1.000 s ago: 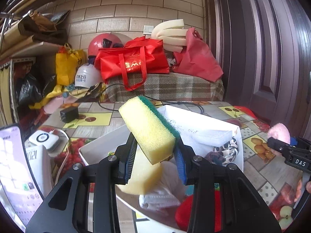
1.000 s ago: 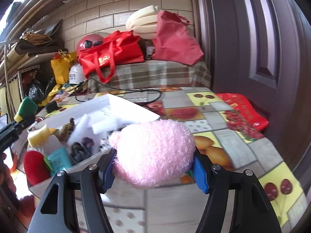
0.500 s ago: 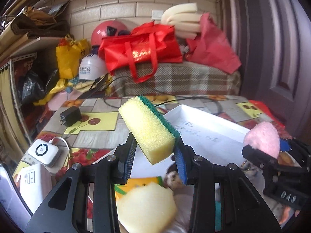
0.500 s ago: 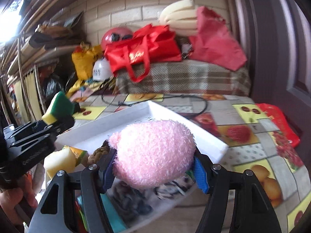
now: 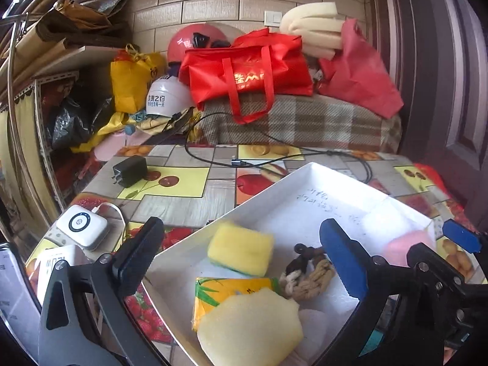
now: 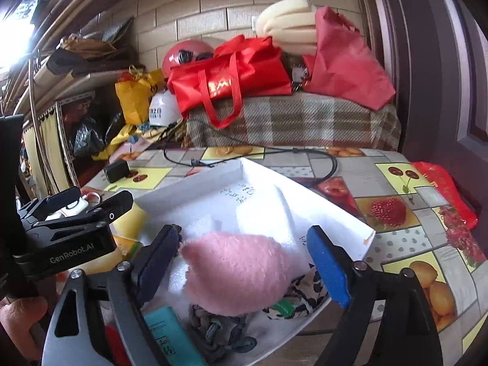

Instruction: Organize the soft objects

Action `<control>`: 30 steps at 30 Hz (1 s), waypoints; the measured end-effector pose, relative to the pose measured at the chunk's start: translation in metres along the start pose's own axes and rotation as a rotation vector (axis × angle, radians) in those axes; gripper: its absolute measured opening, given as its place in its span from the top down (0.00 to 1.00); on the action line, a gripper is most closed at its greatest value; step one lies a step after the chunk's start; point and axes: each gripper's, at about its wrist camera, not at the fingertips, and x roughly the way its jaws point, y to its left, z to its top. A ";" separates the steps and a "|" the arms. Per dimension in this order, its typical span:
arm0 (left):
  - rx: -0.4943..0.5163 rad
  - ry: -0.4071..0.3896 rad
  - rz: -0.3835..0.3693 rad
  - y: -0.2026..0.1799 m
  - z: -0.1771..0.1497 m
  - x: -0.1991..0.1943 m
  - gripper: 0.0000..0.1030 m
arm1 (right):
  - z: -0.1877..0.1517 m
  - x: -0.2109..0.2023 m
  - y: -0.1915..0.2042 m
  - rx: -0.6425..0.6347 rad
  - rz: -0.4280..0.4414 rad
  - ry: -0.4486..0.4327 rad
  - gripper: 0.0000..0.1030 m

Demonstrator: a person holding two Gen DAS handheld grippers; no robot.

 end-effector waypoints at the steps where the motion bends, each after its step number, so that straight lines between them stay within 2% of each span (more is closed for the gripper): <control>1: -0.002 -0.002 -0.009 0.000 0.000 -0.004 0.00 | -0.001 -0.006 -0.001 0.013 0.005 -0.012 0.00; 7: -0.012 -0.020 -0.084 -0.007 -0.015 -0.039 0.00 | -0.014 -0.042 -0.003 0.027 0.023 -0.067 0.00; 16: 0.030 -0.075 -0.224 -0.025 -0.058 -0.115 0.00 | -0.055 -0.119 -0.025 0.022 -0.023 -0.154 0.00; 20: 0.055 -0.022 -0.271 -0.040 -0.077 -0.132 0.00 | -0.070 -0.148 -0.030 0.023 -0.021 -0.136 0.00; 24: 0.115 0.037 -0.242 -0.061 -0.094 -0.147 0.00 | -0.085 -0.177 -0.030 0.041 -0.138 -0.132 0.00; 27: 0.098 -0.015 -0.169 -0.063 -0.103 -0.166 0.00 | -0.095 -0.202 -0.037 0.105 -0.228 -0.162 0.00; 30: 0.082 -0.084 -0.098 -0.062 -0.108 -0.184 0.00 | -0.105 -0.217 -0.050 0.177 -0.218 -0.192 0.00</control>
